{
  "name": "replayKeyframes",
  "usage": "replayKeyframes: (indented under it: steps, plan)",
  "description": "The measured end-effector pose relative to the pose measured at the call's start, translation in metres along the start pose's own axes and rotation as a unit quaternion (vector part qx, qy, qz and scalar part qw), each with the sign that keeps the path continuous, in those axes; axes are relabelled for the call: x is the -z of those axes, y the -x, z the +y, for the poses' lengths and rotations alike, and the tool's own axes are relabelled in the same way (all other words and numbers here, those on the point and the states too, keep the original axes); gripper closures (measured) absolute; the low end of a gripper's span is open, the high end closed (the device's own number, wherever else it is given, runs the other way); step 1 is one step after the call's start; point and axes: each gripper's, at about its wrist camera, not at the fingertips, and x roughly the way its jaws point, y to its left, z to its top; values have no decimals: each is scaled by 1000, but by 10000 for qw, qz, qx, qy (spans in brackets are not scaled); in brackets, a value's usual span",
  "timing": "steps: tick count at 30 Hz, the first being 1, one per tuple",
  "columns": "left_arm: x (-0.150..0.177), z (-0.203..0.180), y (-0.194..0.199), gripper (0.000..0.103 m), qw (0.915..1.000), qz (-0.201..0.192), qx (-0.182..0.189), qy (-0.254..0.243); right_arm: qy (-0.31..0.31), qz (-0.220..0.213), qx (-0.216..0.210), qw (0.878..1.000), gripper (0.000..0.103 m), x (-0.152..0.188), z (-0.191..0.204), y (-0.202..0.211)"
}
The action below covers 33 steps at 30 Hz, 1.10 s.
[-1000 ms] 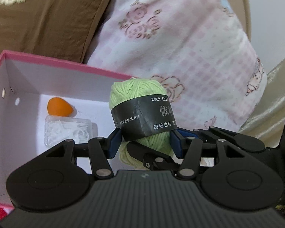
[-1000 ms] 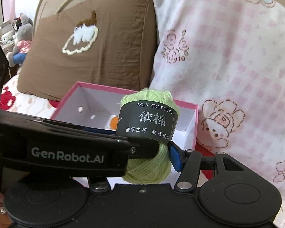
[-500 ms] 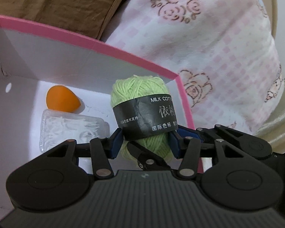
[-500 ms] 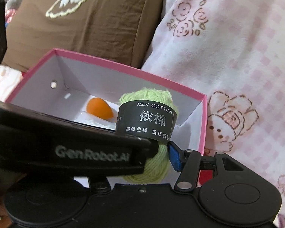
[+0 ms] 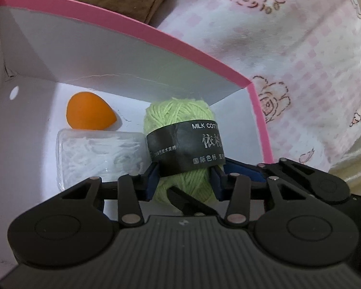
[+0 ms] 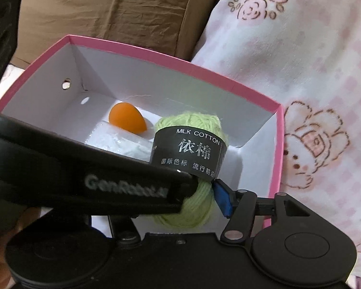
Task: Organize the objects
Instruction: 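Lower the yarn ball into the pink box, open the left gripper, withdraw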
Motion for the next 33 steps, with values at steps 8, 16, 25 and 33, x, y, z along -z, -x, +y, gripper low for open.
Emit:
replayKeyframes:
  steps: [8,16,25,33]
  plan:
    - [2,0,-4,62,10000,-33,-35,-51,571,-96,-156,9982,55,11,4,10]
    - [8,-8,2,61,9991,-165,-234,-323,600,-247,205,9977,61,13,8,6]
    - [9,-7,6,66,9981,-318,-477,-222,325,-508,298,9977,60,11,0,-3]
    - [16,-19,29,67,9963,-198,-767,-336,-288,-707,-736,9944,48,28,-29,33]
